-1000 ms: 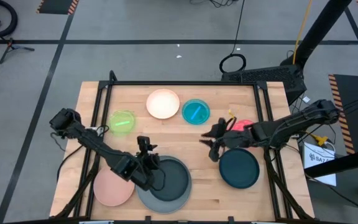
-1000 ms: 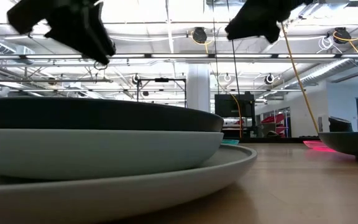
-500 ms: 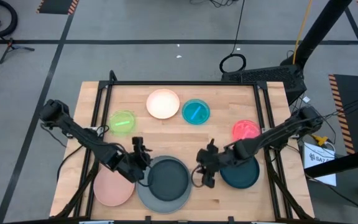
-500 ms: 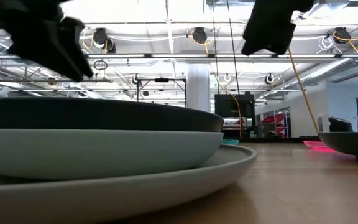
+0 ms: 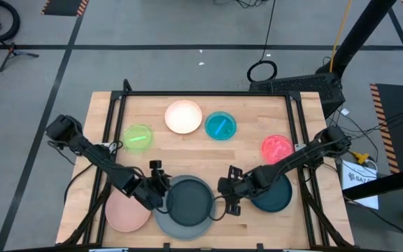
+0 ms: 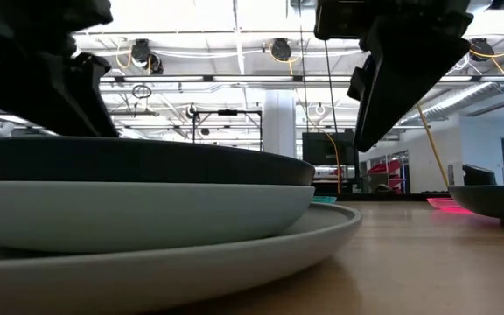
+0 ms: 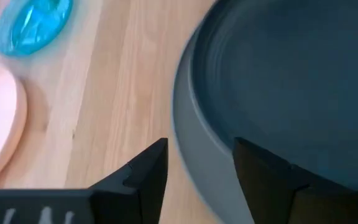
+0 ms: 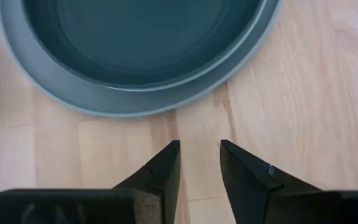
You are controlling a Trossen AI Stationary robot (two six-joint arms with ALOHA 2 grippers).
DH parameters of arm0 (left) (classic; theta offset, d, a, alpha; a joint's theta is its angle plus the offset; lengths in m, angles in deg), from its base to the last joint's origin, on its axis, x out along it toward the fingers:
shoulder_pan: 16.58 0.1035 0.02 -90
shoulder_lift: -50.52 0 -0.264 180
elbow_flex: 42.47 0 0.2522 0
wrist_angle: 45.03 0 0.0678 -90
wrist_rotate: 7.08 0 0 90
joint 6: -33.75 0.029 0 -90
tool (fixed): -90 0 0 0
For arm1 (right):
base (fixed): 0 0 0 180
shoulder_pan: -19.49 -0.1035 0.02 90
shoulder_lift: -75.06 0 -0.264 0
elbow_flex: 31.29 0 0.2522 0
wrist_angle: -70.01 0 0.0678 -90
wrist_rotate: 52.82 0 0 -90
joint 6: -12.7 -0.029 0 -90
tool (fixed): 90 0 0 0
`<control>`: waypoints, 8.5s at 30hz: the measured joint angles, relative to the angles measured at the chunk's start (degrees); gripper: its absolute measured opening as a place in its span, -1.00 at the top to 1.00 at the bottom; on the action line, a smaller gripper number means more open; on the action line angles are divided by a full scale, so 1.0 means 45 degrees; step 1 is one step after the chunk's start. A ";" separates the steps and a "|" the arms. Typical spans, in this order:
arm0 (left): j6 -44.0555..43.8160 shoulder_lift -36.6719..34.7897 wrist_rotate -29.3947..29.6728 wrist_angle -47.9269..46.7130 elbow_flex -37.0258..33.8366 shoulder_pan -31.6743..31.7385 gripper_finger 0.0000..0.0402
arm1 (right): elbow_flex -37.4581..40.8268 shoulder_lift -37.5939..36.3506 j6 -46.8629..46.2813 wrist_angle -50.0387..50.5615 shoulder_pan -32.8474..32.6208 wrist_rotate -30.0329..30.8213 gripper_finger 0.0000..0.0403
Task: Stack plastic plates
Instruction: Adjust the stacked plates, then stack the black plate on top of the black plate, then stack the orange plate on top of the black plate
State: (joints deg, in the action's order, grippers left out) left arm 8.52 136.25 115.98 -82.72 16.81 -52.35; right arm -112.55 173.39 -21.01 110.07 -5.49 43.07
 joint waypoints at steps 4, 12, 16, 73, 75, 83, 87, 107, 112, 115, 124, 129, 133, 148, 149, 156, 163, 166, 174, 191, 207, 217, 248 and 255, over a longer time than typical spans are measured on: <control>-0.0429 0.0432 -0.0024 -0.0467 0.0000 0.0001 0.36 | 0.0005 0.0010 0.0190 0.0087 0.0002 0.0000 0.46; -0.0522 0.1544 -0.0687 -0.0476 0.0000 0.0235 0.84 | 0.0005 0.0010 0.0322 0.0175 -0.0056 0.0026 0.46; -0.0566 0.1780 -0.0693 -0.0489 0.0001 0.0539 0.94 | 0.0005 0.0010 0.0365 0.0175 -0.0056 0.0053 0.46; -0.2095 -0.6056 0.7981 -0.4919 0.0000 0.1915 0.98 | -0.1889 0.2350 -0.8019 0.7645 0.0304 -0.3351 0.46; -0.2118 -0.6056 0.7980 -0.4971 0.0000 0.1915 0.98 | -0.1889 0.2470 -0.7995 0.7601 0.0313 -0.3366 0.49; -0.2134 -0.6056 0.7975 -0.4980 0.0003 0.1915 0.98 | -0.1889 0.2419 -0.8241 0.7259 0.0313 -0.3810 0.86; -0.2134 -0.6056 0.7970 -0.4980 0.0000 0.1919 0.98 | -0.2047 0.2414 -0.8166 0.7273 0.0318 -0.4261 0.96; -0.2183 -0.6056 0.7961 -0.4975 0.0004 0.1915 0.98 | -0.7940 0.2404 0.1096 0.9704 0.0187 0.1384 0.98; -0.2231 -0.6056 0.7880 -0.4975 0.0005 0.1915 0.98 | -0.8131 0.2409 0.5477 0.8021 0.0048 0.1739 0.99; -0.2241 -0.6056 0.7657 -0.4975 0.0005 0.1915 0.98 | -0.8131 0.2490 0.7109 0.6890 0.0012 0.1677 0.99; -0.2440 -0.6051 0.7524 -0.4985 0.0005 0.1915 0.98 | -0.8131 0.3695 0.9536 0.5144 -0.0011 0.1006 0.99; -0.2469 -0.6056 0.7522 -0.4990 0.0005 0.1916 0.98 | -0.8131 0.4332 1.0173 0.5129 -0.0048 0.1341 0.89; -0.2469 -0.6056 0.7467 -0.4990 0.0005 0.1915 0.98 | -0.8131 0.4376 1.0332 0.4931 -0.0036 0.1351 0.77; -0.2728 -0.6055 0.6949 -0.4995 0.0005 0.1919 0.98 | -0.8131 0.4281 0.8387 0.6503 -0.0037 0.1407 0.56; -0.2768 -0.6052 0.6774 -0.4995 0.0005 0.1916 0.98 | -0.8131 0.4266 0.8058 0.6860 -0.0036 0.1450 0.57; -0.3715 -0.6056 0.4789 -0.4995 0.0005 0.1919 0.98 | -0.8131 0.4206 0.6163 1.0367 -0.0238 0.3266 0.64; -0.6189 -0.5385 0.2979 -0.4949 0.0015 0.1174 0.98 | -0.6750 0.3078 0.5796 1.0486 -0.0848 0.4397 0.73; -0.7104 -0.4785 0.2534 -0.4792 0.0015 0.0542 0.98 | -0.5101 0.1551 0.5710 0.9176 -0.0952 0.4490 0.77; -0.7123 -0.3718 -0.1487 -0.4755 0.0015 -0.0322 0.98 | -0.0542 -0.3188 0.5947 0.3700 -0.0862 0.4755 0.83; -0.1748 -0.3132 -0.7236 -0.7967 0.0015 -0.0288 0.98 | 0.5279 -0.9065 1.0665 -0.5679 -0.0551 0.4714 0.83; -0.1318 -0.2661 -0.6334 -0.7982 0.0015 -0.0256 0.15 | 0.5319 -0.9378 1.0097 -0.5401 -0.0551 0.3968 0.83; -0.0636 -0.1218 -0.6324 -0.7299 0.0010 -0.0232 0.09 | 0.5319 -0.9374 1.0079 -0.5396 -0.0551 0.3968 0.83; -0.0826 -0.0349 -0.6347 -0.5887 0.0000 -0.0222 0.08 | 0.5319 -0.9374 1.0074 -0.5348 -0.0551 0.3963 0.83; -0.0901 -0.0349 -0.6348 -0.5655 0.0000 -0.0222 0.08 | 0.5319 -0.9374 1.0074 -0.5340 -0.0551 0.3962 0.83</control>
State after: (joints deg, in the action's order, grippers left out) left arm 4.47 134.68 87.42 -108.17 16.81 -53.35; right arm -88.62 131.20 24.32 86.05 -7.97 60.90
